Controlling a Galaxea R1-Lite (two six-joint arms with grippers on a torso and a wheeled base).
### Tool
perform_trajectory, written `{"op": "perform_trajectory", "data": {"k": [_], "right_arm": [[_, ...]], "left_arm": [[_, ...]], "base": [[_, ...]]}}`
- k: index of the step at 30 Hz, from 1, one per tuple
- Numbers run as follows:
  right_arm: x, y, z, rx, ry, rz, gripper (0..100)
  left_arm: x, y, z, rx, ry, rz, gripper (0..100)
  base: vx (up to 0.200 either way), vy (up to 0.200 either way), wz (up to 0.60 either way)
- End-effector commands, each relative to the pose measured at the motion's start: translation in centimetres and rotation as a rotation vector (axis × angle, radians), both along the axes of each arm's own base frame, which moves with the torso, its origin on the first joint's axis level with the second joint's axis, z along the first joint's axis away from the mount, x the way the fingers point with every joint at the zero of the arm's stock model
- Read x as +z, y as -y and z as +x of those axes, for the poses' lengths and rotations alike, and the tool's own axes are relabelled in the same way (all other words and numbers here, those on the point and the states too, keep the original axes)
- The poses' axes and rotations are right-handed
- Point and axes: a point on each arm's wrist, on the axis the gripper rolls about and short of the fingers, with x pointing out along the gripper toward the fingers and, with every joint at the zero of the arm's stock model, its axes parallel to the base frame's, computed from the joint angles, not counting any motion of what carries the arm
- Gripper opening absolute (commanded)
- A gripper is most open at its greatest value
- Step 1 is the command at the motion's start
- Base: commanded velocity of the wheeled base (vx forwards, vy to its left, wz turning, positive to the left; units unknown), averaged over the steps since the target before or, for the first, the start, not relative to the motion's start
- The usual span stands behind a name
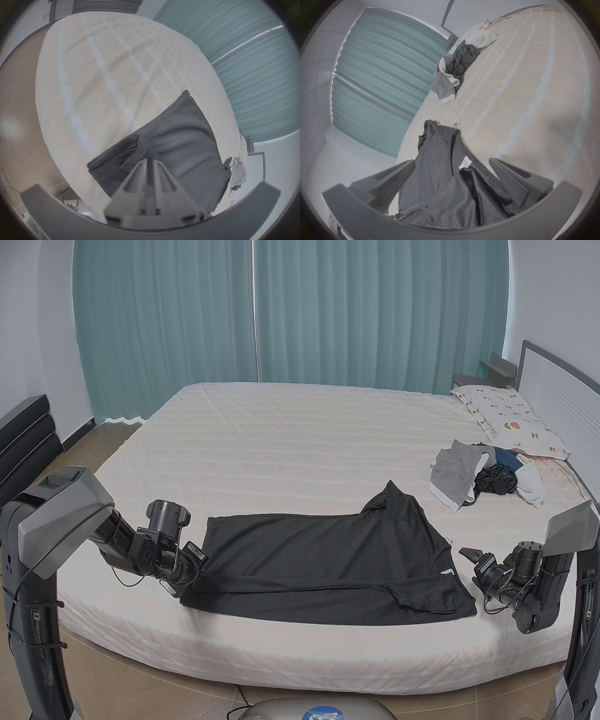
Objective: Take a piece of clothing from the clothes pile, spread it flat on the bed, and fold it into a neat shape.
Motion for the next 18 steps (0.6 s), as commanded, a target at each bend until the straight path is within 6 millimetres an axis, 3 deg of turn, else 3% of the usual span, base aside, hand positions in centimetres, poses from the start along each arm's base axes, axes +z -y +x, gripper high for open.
{"op": "perform_trajectory", "data": {"k": [1, 14, 15, 18], "right_arm": [[0.1, 0.0, 0.0, 0.001, 0.008, -0.001, 100], [0.1, -0.2, 0.1, 0.005, 0.008, -0.003, 100], [0.1, -0.2, 0.1, 0.005, 0.008, -0.003, 100], [0.1, -0.2, 0.1, 0.005, 0.008, -0.003, 100]], "left_arm": [[-0.2, -0.2, 0.1, 0.006, -0.004, 0.0, 0], [0.3, -1.7, 0.7, 0.073, 0.011, -0.046, 0], [0.5, -1.8, 0.6, 0.07, 0.012, -0.049, 100], [0.9, -1.7, 0.3, 0.052, 0.012, -0.073, 100]], "base": [[0.0, 0.0, 0.0], [0.0, 0.0, 0.0], [0.0, 0.0, 0.0], [0.0, 0.0, 0.0]]}}
